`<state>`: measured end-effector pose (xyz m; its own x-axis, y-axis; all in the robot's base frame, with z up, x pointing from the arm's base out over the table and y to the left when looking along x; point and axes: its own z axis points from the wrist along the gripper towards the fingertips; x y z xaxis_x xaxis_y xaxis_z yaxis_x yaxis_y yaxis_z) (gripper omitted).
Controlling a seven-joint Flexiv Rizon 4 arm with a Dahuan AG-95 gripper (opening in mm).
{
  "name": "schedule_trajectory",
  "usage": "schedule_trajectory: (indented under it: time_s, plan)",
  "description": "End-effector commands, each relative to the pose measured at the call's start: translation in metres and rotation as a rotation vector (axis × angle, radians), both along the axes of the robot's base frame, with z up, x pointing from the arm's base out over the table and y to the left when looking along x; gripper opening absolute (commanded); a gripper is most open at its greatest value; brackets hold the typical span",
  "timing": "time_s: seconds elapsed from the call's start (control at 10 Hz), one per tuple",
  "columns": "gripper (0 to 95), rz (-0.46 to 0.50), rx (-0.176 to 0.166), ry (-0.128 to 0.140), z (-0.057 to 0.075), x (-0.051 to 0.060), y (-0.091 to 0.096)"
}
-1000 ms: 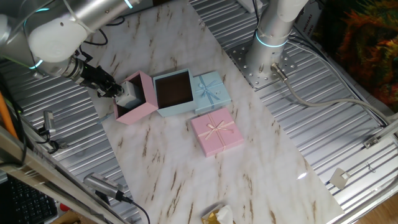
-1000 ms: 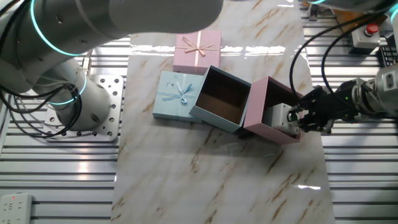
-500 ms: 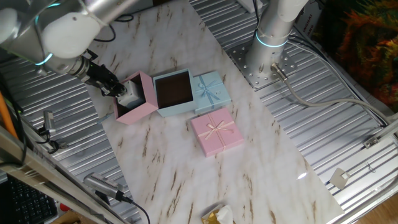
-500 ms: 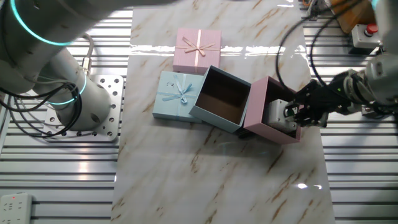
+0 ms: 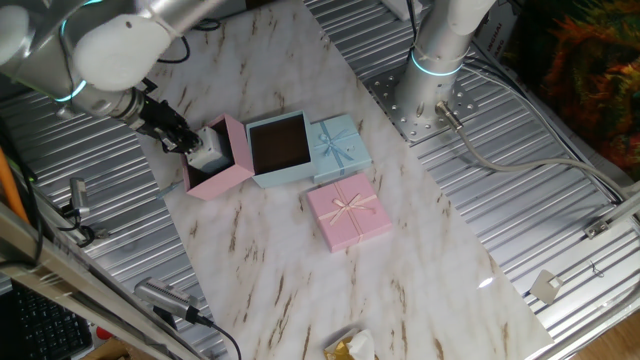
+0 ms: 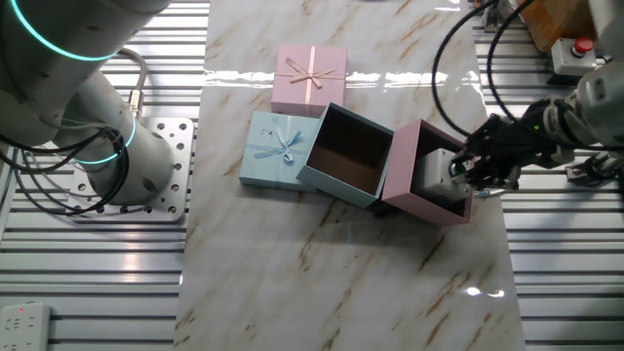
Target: Move an object from one box to another
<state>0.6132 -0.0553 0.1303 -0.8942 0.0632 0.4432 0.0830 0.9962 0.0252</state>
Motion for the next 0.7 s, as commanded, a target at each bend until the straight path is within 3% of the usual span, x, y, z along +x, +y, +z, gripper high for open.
schedule_trajectory:
  time_s: [0.1, 0.3, 0.7]
  plan:
    - [0.0, 0.011, -0.015, -0.055, 0.004, -0.006, 0.002]
    - [0.0, 0.012, -0.025, -0.087, 0.008, -0.012, 0.005]
    - [0.0, 0.025, -0.041, -0.119, 0.014, -0.022, 0.007]
